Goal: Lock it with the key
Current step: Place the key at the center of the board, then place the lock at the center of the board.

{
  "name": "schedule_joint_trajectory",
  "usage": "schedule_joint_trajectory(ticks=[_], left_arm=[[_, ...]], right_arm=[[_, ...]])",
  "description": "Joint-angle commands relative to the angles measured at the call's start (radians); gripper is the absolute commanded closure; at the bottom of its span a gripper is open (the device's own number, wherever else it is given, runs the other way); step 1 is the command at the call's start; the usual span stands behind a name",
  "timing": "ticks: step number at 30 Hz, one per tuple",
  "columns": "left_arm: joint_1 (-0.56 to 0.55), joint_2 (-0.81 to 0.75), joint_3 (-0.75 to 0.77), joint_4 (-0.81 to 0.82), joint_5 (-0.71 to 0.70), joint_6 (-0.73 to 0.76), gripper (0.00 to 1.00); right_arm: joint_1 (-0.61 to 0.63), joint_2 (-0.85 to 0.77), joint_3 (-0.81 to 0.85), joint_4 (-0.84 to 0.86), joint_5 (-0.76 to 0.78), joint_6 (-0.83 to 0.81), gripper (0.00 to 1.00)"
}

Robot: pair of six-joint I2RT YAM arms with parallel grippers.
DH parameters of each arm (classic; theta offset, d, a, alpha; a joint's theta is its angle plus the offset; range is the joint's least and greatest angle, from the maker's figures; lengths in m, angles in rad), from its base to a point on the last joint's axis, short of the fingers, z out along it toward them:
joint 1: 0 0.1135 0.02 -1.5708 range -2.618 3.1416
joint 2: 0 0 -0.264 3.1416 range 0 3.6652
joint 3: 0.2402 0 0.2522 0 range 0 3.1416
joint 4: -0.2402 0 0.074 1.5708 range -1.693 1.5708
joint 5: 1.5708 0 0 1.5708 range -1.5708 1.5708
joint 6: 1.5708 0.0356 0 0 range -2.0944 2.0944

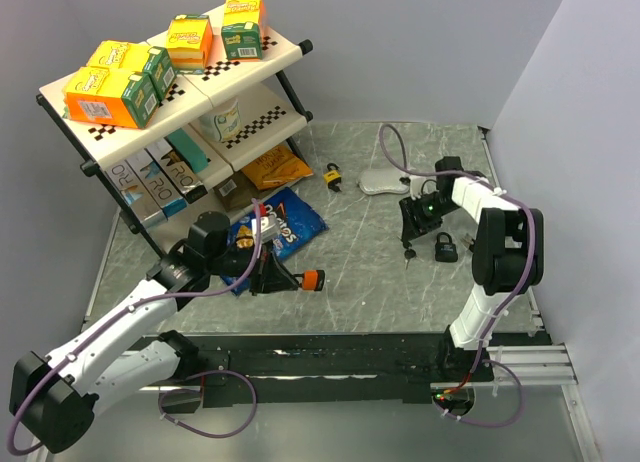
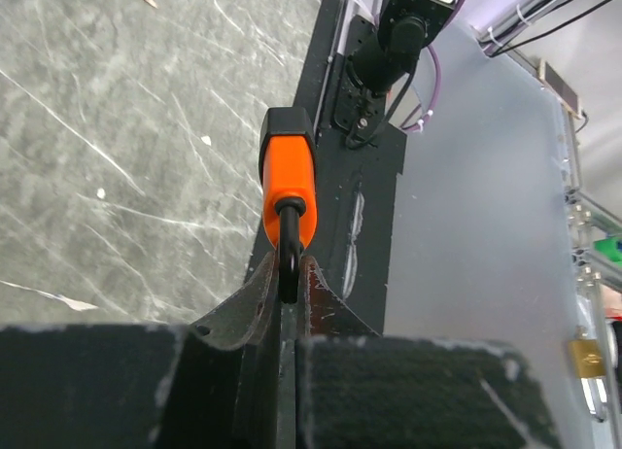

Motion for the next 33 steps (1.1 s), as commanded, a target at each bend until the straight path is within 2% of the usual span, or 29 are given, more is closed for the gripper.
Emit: schedule_joint_trajectory(ticks=[1, 5, 6, 9, 12, 13, 15, 19, 23, 33], left_arm=[[0.002, 0.004, -0.008, 0.090, 0.044, -0.063, 0.99], [0.002, 0.012, 0.004, 0.095, 0.036, -0.092, 0.99], [0.002, 0.015, 0.011, 0.095, 0.035, -0.102, 0.99], [0.002, 0.027, 0.023, 0.086, 0.026, -0.135, 0.99], [0.002, 0.036, 0.026, 0.046, 0.022, -0.140, 0.99], [0.002, 0.038, 0.023, 0.041, 0.029, -0.151, 0.99], [0.002, 0.041, 0.017, 0.046, 0.039, -0.168, 0.99], [0.002, 0.046, 0.008, 0.104, 0.056, -0.262, 0.99], [0.002, 0.052, -0.012, 0.165, 0.061, -0.347, 0.99], [0.004, 0.095, -0.069, 0.337, 0.024, -0.568, 0.99]], right_arm=[[-0.005, -0.051, 0.072, -0.027, 0.004, 0.003, 0.35], [0.012, -0.131, 0.129, -0.085, -0.025, -0.013, 0.33], [0.022, -0.181, 0.137, -0.092, -0.039, -0.020, 0.25], [0.067, -0.302, 0.150, -0.122, -0.088, -0.043, 0.13], [0.172, -0.442, 0.121, -0.135, -0.087, -0.082, 0.07], [0.261, -0.479, 0.086, -0.130, -0.071, -0.091, 0.07], [0.355, -0.579, 0.052, -0.113, -0.038, -0.120, 0.02], [0.604, -0.703, 0.000, -0.084, 0.004, -0.134, 0.01], [0.772, -0.768, -0.031, -0.053, -0.014, -0.148, 0.01], [1.024, -0.670, -0.017, 0.055, 0.211, -0.212, 0.04]])
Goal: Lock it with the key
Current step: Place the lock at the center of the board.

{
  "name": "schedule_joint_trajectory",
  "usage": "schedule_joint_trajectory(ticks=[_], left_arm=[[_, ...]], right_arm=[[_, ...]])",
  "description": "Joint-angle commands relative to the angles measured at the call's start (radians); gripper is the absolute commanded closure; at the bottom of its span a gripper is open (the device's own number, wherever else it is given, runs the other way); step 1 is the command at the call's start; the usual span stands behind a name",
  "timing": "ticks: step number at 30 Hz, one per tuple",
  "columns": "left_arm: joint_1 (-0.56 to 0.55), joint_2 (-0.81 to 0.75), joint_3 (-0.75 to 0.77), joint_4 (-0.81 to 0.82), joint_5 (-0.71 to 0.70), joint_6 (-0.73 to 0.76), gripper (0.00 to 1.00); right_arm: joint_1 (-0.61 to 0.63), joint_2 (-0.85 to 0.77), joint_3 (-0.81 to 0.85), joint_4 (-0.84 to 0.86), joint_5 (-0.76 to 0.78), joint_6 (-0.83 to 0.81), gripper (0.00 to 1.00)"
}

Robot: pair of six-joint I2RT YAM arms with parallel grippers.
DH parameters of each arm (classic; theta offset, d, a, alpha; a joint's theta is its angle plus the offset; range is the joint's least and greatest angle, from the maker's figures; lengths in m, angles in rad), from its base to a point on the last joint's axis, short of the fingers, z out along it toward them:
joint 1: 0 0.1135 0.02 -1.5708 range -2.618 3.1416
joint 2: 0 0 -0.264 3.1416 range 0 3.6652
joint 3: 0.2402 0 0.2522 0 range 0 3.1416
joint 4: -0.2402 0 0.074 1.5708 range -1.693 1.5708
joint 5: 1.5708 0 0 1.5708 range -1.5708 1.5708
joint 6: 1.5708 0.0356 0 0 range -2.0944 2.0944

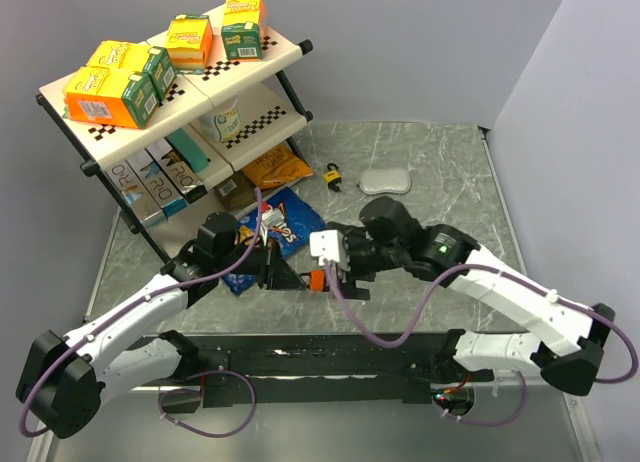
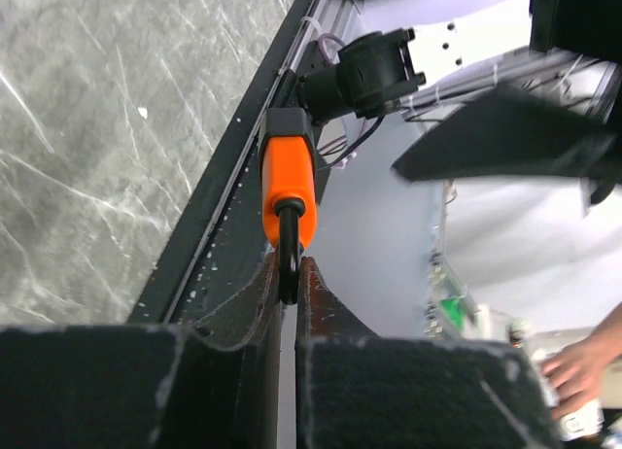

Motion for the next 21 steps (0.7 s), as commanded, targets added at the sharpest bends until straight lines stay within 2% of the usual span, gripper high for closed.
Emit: schedule_joint_trajectory(ticks=[1, 17, 21], left_arm=[[0.004, 0.013, -0.003, 0.152, 0.009, -0.134, 0.99], [0.005, 0.013, -0.012, 0.216, 0.012, -0.220, 0.99], [0.010, 0.001, -0.020, 0.213, 0.012, -0.225, 0.99]], right_arm=[[0.082, 0.053, 0.012, 0.079, 0.121, -0.055, 0.05], [0.111, 0.124, -0.032, 0.150, 0.158, -0.089, 0.19], [0.113, 0.127, -0.038, 0.177, 0.174, -0.095, 0.28]])
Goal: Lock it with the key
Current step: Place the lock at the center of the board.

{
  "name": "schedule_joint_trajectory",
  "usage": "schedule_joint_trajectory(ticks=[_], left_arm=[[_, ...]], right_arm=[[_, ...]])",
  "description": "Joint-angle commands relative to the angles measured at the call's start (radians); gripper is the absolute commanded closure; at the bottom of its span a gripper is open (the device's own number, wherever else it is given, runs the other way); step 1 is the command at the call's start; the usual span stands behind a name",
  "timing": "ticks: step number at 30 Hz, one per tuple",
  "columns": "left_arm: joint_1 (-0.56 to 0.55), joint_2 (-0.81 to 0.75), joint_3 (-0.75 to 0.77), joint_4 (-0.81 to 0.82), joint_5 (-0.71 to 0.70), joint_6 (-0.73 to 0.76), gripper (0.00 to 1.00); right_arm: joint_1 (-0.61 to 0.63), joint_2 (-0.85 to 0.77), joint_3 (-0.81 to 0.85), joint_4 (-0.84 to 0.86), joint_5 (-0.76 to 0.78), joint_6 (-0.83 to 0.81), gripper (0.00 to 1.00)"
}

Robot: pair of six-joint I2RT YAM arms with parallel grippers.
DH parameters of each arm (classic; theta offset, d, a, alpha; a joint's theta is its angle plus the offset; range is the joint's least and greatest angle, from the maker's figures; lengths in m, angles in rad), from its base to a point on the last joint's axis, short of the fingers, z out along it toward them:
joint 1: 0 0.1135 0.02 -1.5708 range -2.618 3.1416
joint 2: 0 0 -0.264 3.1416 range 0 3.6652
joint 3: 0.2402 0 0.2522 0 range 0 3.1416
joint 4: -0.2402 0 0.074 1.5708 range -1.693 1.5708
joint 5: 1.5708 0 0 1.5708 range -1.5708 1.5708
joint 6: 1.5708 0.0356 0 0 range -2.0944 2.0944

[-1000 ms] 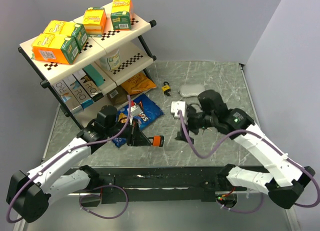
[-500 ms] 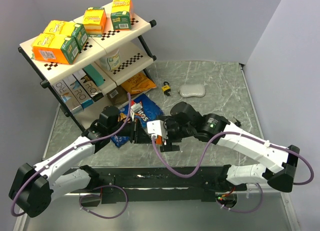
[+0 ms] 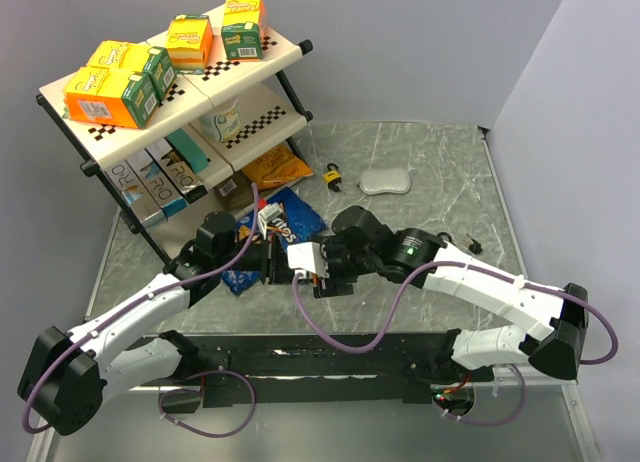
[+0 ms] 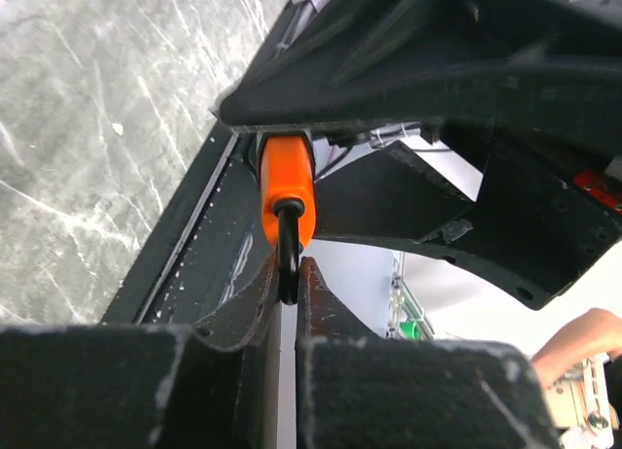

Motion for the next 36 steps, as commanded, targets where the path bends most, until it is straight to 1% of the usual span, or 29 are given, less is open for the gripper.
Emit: schedule_joint_trajectory(ticks=[1, 2, 5, 6, 7, 8, 9, 10, 11, 13, 14, 16, 17, 18, 19, 20, 21, 22, 23, 24, 25, 27, 28, 32, 36], left_arm=[[0.010, -0.032, -0.001, 0.076, 0.016, -0.035, 0.99], [0.012, -0.032, -0.003, 0.079, 0.018, -0.039, 0.99], [0.018, -0.032, -0.009, 0.089, 0.022, -0.053, 0.99], [0.019, -0.031, -0.012, 0.095, 0.024, -0.054, 0.99], [0.021, -0.031, -0.014, 0.098, 0.025, -0.057, 0.99], [0.024, -0.032, -0.015, 0.099, 0.025, -0.061, 0.99], [0.024, -0.032, -0.017, 0.096, 0.024, -0.059, 0.99], [0.027, -0.034, -0.017, 0.089, 0.022, -0.056, 0.96], [0.028, -0.035, -0.015, 0.077, 0.019, -0.041, 0.84], [0.044, -0.040, -0.001, 0.017, 0.002, -0.013, 0.71], [0.051, -0.040, 0.006, -0.006, -0.002, 0.025, 0.54], [0.079, -0.040, 0.041, -0.086, -0.018, 0.070, 0.38], [0.088, -0.043, 0.055, -0.117, -0.031, 0.114, 0.27], [0.103, -0.046, 0.078, -0.126, -0.053, 0.132, 0.23], [0.111, -0.049, 0.088, -0.169, -0.061, 0.151, 0.19], [0.116, -0.052, 0.095, -0.172, -0.070, 0.181, 0.05], [0.124, -0.054, 0.101, -0.180, -0.081, 0.198, 0.01], [0.125, -0.055, 0.108, -0.187, -0.119, 0.212, 0.01], [0.130, -0.052, 0.123, -0.201, -0.136, 0.232, 0.03], [0.130, -0.043, 0.132, -0.212, -0.151, 0.238, 0.04], [0.133, -0.039, 0.141, -0.224, -0.174, 0.254, 0.04], [0.133, -0.020, 0.167, -0.264, -0.185, 0.281, 0.04], [0.133, -0.016, 0.170, -0.273, -0.199, 0.310, 0.04], [0.134, -0.019, 0.166, -0.293, -0.222, 0.352, 0.04], [0.134, -0.023, 0.152, -0.286, -0.226, 0.358, 0.04]], right_arm=[[0.007, -0.004, -0.006, 0.063, 0.032, -0.024, 0.29], [0.009, -0.002, -0.006, 0.062, 0.032, -0.024, 0.30], [0.007, -0.008, -0.013, 0.071, 0.031, -0.024, 0.39], [0.009, -0.010, -0.015, 0.071, 0.031, -0.024, 0.46], [0.006, -0.010, -0.016, 0.080, 0.032, -0.021, 0.49], [0.006, -0.013, -0.018, 0.080, 0.032, -0.016, 0.56], [0.001, -0.014, -0.019, 0.082, 0.031, -0.012, 0.60], [-0.005, -0.019, -0.018, 0.088, 0.029, -0.003, 0.67], [-0.016, -0.017, -0.018, 0.083, 0.012, 0.020, 0.75], [-0.068, -0.014, -0.006, 0.060, -0.015, 0.054, 0.80], [-0.097, -0.013, -0.004, 0.053, -0.046, 0.089, 0.85], [-0.198, -0.011, -0.009, 0.031, -0.074, 0.131, 0.88], [-0.233, -0.007, -0.015, 0.010, -0.101, 0.180, 0.90], [-0.270, -0.004, -0.022, 0.002, -0.113, 0.203, 0.91], [-0.348, -0.004, -0.051, 0.000, -0.127, 0.232, 0.91], [-0.381, -0.004, -0.073, 0.013, -0.138, 0.296, 0.95], [-0.419, -0.004, -0.097, 0.022, -0.152, 0.332, 0.97], [-0.469, -0.002, -0.145, 0.031, -0.155, 0.364, 0.98], [-0.494, 0.005, -0.166, 0.040, -0.157, 0.413, 0.99], [-0.514, 0.009, -0.203, 0.056, -0.147, 0.434, 1.00], [-0.560, 0.015, -0.217, 0.063, -0.144, 0.456, 1.00], [-0.606, 0.042, -0.245, 0.082, -0.131, 0.522, 1.00], [-0.658, 0.064, -0.252, 0.089, -0.127, 0.572, 1.00], [-0.726, 0.111, -0.286, 0.145, -0.114, 0.671, 1.00], [-0.731, 0.151, -0.299, 0.197, -0.092, 0.729, 1.00]])
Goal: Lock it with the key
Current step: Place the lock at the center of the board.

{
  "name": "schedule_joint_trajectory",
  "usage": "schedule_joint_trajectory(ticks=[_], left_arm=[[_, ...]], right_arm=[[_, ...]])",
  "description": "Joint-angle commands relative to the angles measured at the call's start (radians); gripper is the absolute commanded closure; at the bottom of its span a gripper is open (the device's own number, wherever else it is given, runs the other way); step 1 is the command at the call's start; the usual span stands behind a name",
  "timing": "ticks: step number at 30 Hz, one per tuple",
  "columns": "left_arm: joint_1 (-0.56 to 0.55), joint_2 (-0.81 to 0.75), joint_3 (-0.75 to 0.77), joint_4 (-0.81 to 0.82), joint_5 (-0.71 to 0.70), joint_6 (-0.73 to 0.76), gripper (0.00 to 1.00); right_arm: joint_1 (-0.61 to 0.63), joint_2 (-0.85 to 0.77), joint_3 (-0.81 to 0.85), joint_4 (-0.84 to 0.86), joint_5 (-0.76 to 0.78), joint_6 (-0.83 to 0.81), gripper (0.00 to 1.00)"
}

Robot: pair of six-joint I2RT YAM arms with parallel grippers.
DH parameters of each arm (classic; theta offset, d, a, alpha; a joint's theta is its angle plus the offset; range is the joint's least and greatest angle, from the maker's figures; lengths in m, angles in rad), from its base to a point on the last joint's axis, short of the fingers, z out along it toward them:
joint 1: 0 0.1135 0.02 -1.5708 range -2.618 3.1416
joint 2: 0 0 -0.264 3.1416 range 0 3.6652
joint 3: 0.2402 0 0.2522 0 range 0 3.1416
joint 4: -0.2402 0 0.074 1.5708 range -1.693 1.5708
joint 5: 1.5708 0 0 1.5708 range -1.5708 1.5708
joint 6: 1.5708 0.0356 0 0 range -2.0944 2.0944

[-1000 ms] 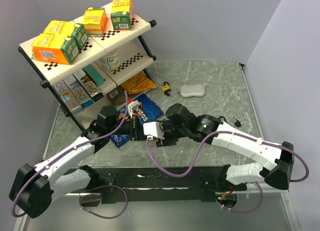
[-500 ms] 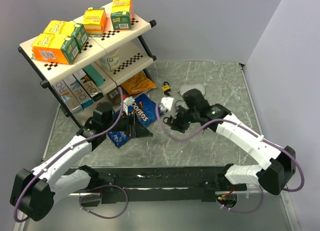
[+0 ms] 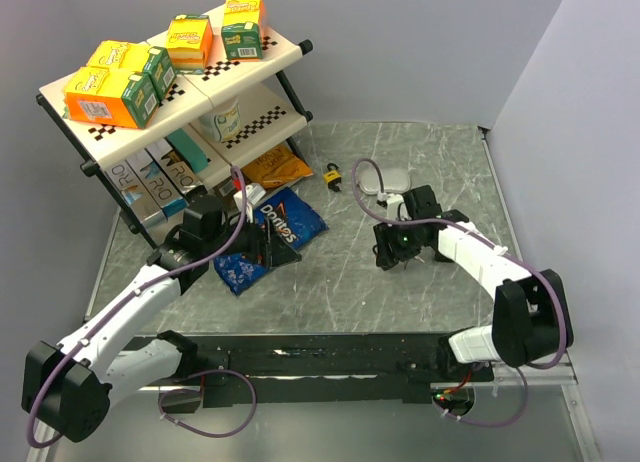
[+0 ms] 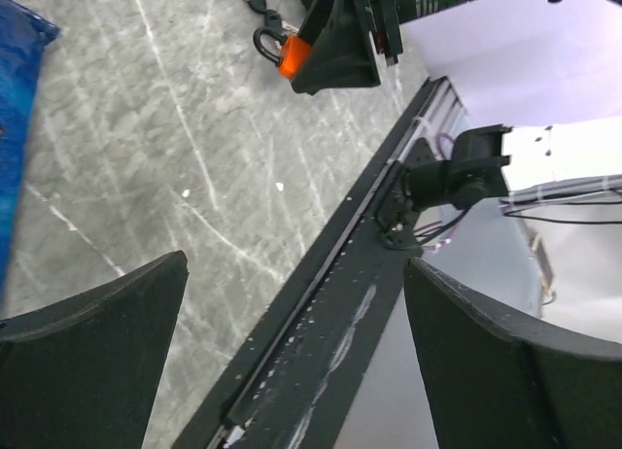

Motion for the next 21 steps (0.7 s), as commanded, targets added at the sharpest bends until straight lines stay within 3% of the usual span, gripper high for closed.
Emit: schedule_joint_trajectory(ticks=[1, 21], left_arm=[[0.004, -0.002, 0.011, -0.003, -0.033, 0.051, 0.04], [0.005, 0.047, 0.061, -0.058, -0.069, 0.094, 0.04]], right_arm=[[-0.004, 0.048, 0.005, 0.130, 0.023, 0.156, 1.00], [-0.012, 0.269, 0.100, 0.127, 0.291, 0.328, 1.00]])
